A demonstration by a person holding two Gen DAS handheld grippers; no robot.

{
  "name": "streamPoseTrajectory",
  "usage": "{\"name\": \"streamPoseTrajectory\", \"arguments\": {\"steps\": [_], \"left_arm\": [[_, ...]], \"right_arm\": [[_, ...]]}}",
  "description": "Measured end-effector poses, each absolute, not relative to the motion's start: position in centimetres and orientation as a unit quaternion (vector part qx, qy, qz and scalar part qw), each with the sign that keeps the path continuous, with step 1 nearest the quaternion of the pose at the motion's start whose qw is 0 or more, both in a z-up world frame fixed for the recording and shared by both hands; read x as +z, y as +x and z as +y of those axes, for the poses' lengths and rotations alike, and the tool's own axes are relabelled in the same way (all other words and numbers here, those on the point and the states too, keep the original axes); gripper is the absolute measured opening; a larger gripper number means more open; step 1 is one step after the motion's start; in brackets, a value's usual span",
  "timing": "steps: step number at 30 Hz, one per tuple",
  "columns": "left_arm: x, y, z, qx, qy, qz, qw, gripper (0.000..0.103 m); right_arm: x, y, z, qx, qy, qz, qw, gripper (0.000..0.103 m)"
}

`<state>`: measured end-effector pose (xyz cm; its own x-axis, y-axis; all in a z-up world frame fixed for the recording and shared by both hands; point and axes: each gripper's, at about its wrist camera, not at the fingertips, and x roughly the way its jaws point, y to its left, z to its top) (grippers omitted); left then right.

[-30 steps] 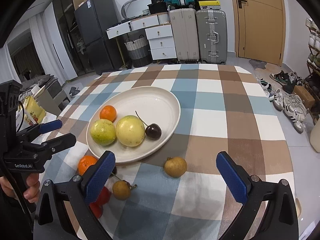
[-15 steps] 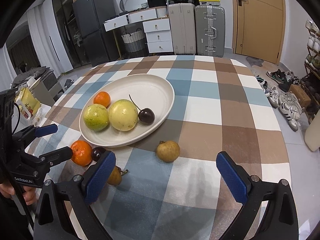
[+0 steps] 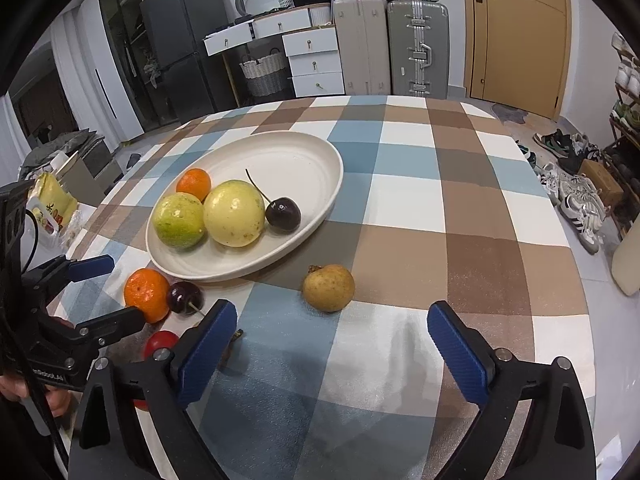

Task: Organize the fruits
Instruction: 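Move both tools back toward the fruits beside the plate, then close the left tool on an orange while the right tool grasps a brown fruit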

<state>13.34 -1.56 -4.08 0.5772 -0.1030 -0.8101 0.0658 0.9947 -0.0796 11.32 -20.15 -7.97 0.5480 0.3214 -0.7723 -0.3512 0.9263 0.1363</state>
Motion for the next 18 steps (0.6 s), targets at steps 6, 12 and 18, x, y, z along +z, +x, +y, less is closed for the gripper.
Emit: {"name": "streamPoseTrajectory", "arguments": {"steps": [6, 12, 18], "left_arm": [[-4.6, 13.6, -1.8, -0.043, -0.015, 0.465, 0.884, 0.103], [-4.8, 13.7, -1.7, -0.042, -0.015, 0.469, 0.882, 0.103], [-4.9, 13.8, -1.6, -0.049, -0.017, 0.472, 0.88, 0.099]], "right_arm": [[-9.0, 12.0, -19.9, 0.193, -0.019, 0.448, 0.873, 0.086], [-9.3, 12.6, -19.5, 0.199, -0.019, 0.446, 0.872, 0.075], [-9.2, 12.8, -19.1, 0.208, -0.022, 0.441, 0.873, 0.062]]}}
